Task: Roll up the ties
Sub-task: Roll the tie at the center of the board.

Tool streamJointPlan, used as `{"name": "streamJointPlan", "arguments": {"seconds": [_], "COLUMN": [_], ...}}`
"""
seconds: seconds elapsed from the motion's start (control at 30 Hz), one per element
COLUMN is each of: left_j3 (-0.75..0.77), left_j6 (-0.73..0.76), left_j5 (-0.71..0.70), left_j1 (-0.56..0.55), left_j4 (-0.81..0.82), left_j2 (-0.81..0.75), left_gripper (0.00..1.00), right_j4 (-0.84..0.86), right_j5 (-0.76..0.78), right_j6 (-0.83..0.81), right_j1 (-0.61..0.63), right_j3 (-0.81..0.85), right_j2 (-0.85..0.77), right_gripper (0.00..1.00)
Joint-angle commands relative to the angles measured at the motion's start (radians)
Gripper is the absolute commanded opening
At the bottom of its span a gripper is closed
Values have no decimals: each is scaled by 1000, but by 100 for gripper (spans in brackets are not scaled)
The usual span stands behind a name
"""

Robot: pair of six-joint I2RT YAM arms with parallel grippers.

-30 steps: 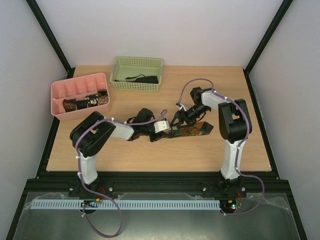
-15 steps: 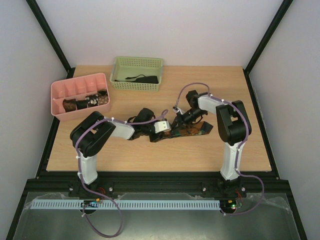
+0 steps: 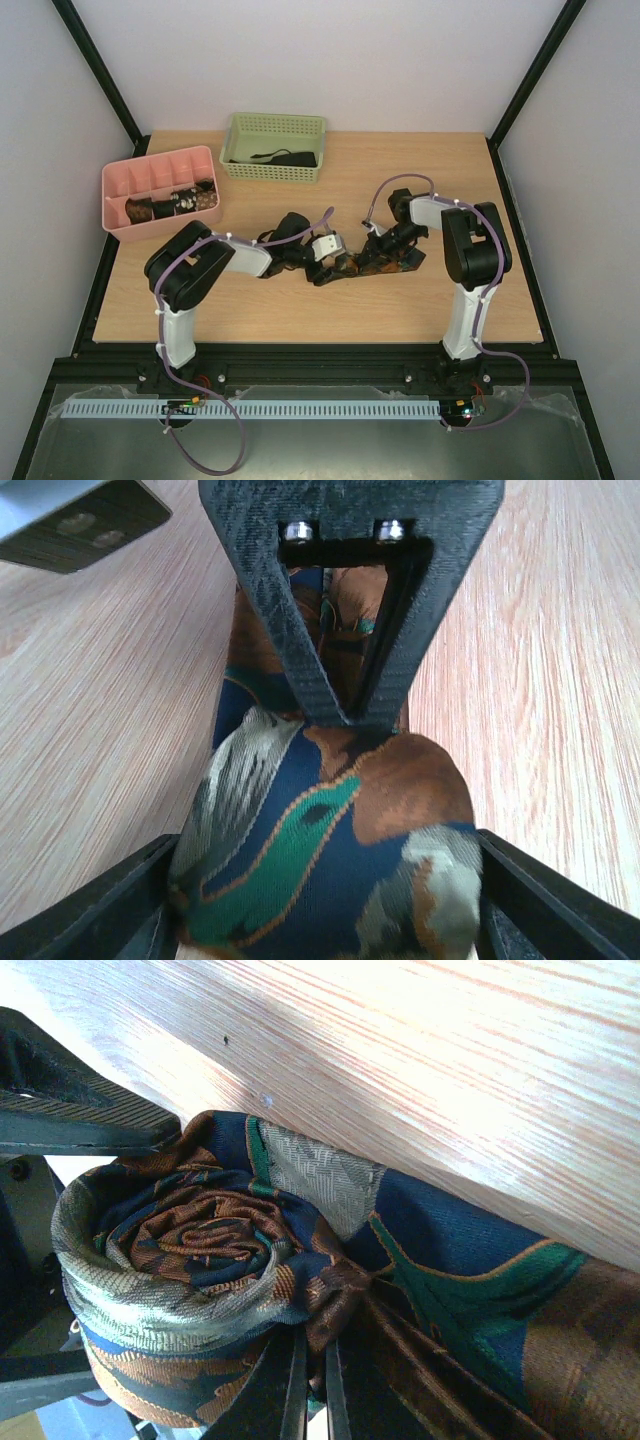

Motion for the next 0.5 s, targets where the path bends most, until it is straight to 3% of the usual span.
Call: {"name": "streamJointPlan", "arguments": {"seconds": [0.0,0.13,0.23,0.33,0.47], "left_j3": [39,62,66,47,3], "left_j6": [-71,-53,-4,40,62], "left_j5": [53,49,33,-13,-72], "left_j1": [-17,-27,-30,-29,-26], "left_j4": [116,134,81,-13,-92], "left_j2": [74,114,110,83,41], "left_gripper": [76,69,55,41,37], "right_j4": [29,22,-6,-51,-109], "right_j5": [232,204,186,160,81], "right_j6": [-17,-21,-34,-51,-55], "right_j1": [11,15,17,6,-13], "right_j3": [-22,16,43,58,85], "right_j2": [82,115,120,95,35], "right_gripper": [1,1,3,12,29]}}
